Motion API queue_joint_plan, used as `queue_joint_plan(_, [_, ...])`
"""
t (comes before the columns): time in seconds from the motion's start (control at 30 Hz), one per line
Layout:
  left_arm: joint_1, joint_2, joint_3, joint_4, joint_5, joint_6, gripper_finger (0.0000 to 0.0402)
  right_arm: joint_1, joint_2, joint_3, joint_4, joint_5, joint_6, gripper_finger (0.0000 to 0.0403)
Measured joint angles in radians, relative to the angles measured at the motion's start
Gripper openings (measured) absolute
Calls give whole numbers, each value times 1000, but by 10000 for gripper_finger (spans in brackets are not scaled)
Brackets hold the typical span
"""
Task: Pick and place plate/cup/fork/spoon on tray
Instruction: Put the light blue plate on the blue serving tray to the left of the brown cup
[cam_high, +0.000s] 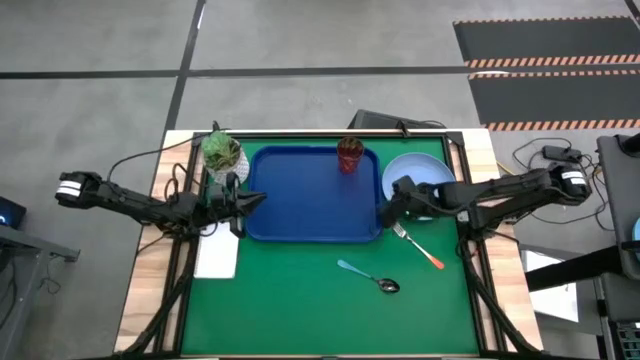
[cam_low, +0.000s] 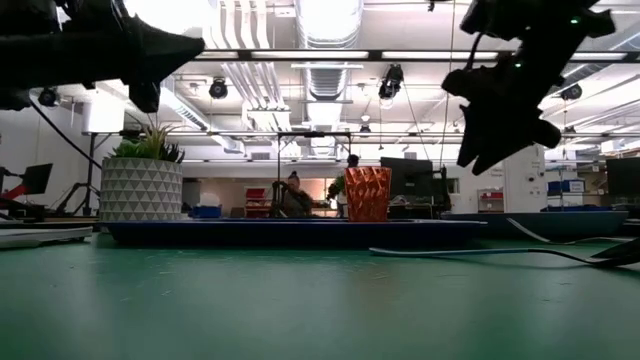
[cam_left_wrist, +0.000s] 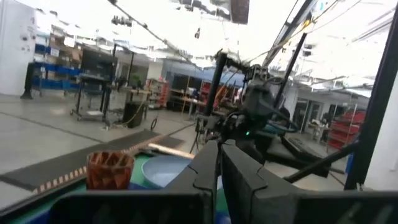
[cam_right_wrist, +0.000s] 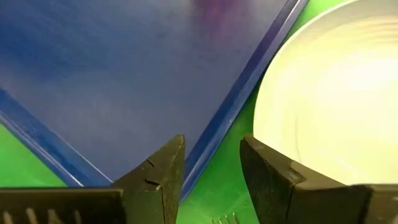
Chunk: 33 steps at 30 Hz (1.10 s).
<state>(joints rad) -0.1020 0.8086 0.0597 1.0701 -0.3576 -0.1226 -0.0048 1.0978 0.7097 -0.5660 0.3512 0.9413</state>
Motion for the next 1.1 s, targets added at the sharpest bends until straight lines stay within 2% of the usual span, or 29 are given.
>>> queue_joint_plan(0.17, [0, 3, 3, 5, 0, -3, 2, -90, 72, 33, -32, -93, -124, 141])
queue_joint_plan(0.33, [0, 3, 0, 2, 0, -79, 2, -134, 120, 36, -57, -173, -231, 141])
queue_joint_plan(0.53, [0, 13, 0, -2, 0, -80, 2, -140, 144, 35, -73, -168, -247, 141])
queue_joint_plan(0.7, [0, 26, 0, -4, 1, -80, 2, -140, 177, 30, -73, -116, -245, 141])
queue_joint_plan(1.1, [0, 34, 0, -3, 1, -81, 2, -140, 290, 27, -65, -115, -233, 138])
